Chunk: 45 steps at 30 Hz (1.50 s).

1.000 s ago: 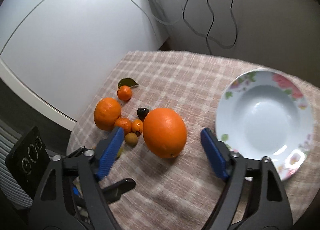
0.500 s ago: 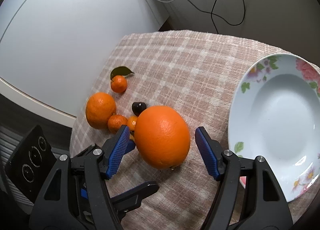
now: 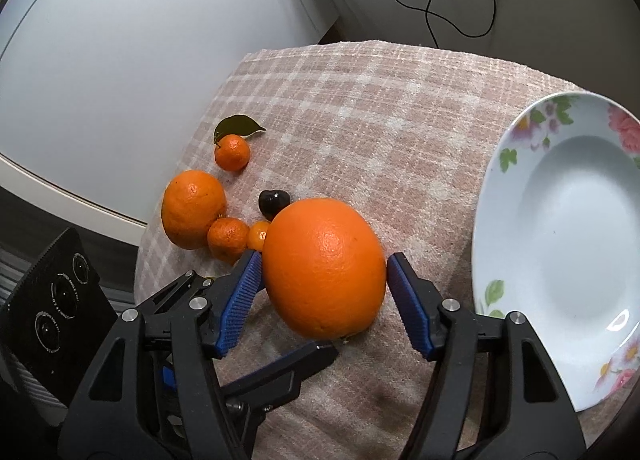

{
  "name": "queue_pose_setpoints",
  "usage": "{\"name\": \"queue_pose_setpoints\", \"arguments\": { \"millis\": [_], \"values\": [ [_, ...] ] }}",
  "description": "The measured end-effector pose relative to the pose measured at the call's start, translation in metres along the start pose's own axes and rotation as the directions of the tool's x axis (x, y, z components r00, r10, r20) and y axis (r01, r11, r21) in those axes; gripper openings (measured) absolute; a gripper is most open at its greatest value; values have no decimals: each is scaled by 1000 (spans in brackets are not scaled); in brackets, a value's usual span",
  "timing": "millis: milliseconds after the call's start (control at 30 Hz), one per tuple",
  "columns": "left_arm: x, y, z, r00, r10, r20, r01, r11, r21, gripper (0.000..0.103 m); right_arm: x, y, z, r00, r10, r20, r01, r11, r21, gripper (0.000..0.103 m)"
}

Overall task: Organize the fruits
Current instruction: 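Move the right tool to the large orange and close around it, then carry the large orange with the right tool onto the white plate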

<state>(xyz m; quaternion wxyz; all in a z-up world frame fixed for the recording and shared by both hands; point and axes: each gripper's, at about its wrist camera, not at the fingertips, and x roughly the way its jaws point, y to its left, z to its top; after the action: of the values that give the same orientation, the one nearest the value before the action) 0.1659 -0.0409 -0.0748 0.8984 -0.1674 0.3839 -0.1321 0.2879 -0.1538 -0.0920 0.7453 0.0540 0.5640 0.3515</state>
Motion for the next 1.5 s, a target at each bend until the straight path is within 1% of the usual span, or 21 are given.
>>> {"name": "queue_pose_setpoints", "arguments": {
  "millis": [267, 400, 667, 767, 933, 1167, 1333, 1500],
  "values": [
    [-2, -3, 0, 1000, 5, 5, -5, 1000, 16, 61, -4, -2, -4, 1000, -5, 16, 4, 1000, 20, 67],
    [-6, -8, 2, 1000, 8, 21, -9, 999, 31, 61, -11, 0, -5, 999, -1, 33, 1, 1000, 22, 67],
    [-9, -27, 16, 999, -7, 51, 3, 998, 63, 62, -39, 0, -6, 996, -16, 85, 15, 1000, 7, 66],
    [-4, -36, 22, 998, -33, 54, 30, 997, 67, 62, -54, -5, -6, 994, -28, 106, 28, 1000, 5, 65],
    [11, -55, 30, 997, -57, 49, 52, 995, 88, 62, -73, -23, -6, 990, -47, 134, 42, 998, 37, 65],
    [44, -83, 43, 995, -97, 17, 94, 989, 115, 62, -94, -60, -7, 984, -77, 162, 61, 993, 101, 65],
    [70, -94, 47, 992, -126, -17, 127, 987, 101, 62, -99, -89, -8, 981, -103, 166, 79, 986, 149, 65],
    [86, -100, 46, 989, -135, -53, 140, 985, 97, 62, -98, -110, -9, 981, -105, 163, 74, 980, 186, 65]
  ]
}}
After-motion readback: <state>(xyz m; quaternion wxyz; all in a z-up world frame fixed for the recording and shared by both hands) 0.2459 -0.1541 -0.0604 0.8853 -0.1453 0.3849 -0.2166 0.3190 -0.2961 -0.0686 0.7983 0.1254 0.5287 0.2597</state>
